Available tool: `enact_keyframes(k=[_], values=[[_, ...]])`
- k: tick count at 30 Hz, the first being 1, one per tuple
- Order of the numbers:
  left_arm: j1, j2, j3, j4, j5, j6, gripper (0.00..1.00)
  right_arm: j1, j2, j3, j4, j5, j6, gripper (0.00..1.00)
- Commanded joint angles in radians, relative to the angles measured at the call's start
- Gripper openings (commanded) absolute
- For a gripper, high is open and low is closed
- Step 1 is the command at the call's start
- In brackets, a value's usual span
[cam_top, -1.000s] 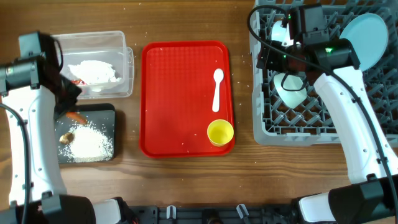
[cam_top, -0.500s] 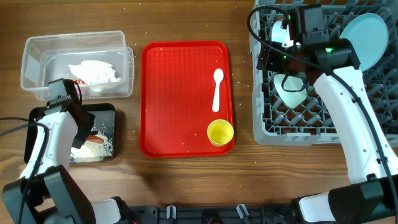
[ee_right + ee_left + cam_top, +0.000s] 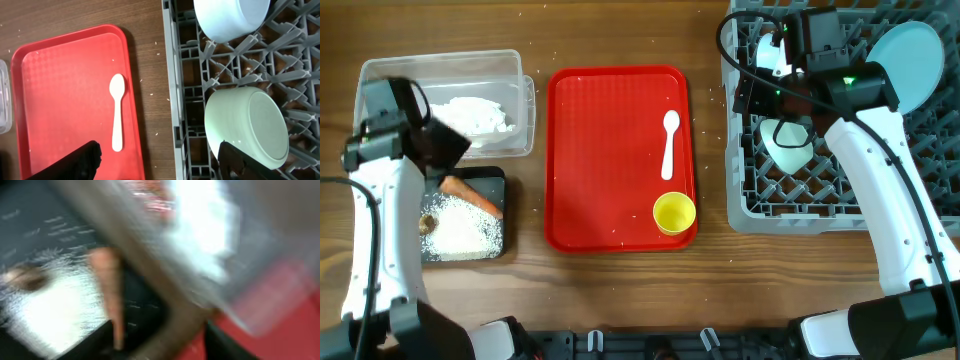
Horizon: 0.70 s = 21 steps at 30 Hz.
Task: Sort waste into correct bins and load items into the dishwasher rack
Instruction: 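Reach the left gripper back to the yellow cup on the red tray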
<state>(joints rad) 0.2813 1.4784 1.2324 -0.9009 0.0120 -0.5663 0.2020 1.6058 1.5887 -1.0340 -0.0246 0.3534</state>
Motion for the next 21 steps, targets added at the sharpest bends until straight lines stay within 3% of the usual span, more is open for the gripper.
enact_keyframes(k=[1, 12, 21], values=[[-0.157, -0.028, 0.051, 0.016, 0.272, 0.227, 0.70, 0.000, -0.014, 0.008, 0.000, 0.010, -0.012, 0.78], [-0.797, 0.186, 0.051, 0.127, 0.257, 0.508, 0.89, 0.000, -0.014, 0.008, -0.013, 0.010, -0.013, 0.78], [-0.969, 0.357, 0.051, 0.117, 0.264, 0.507, 0.85, 0.000, -0.014, 0.008, -0.017, 0.010, -0.039, 0.78]])
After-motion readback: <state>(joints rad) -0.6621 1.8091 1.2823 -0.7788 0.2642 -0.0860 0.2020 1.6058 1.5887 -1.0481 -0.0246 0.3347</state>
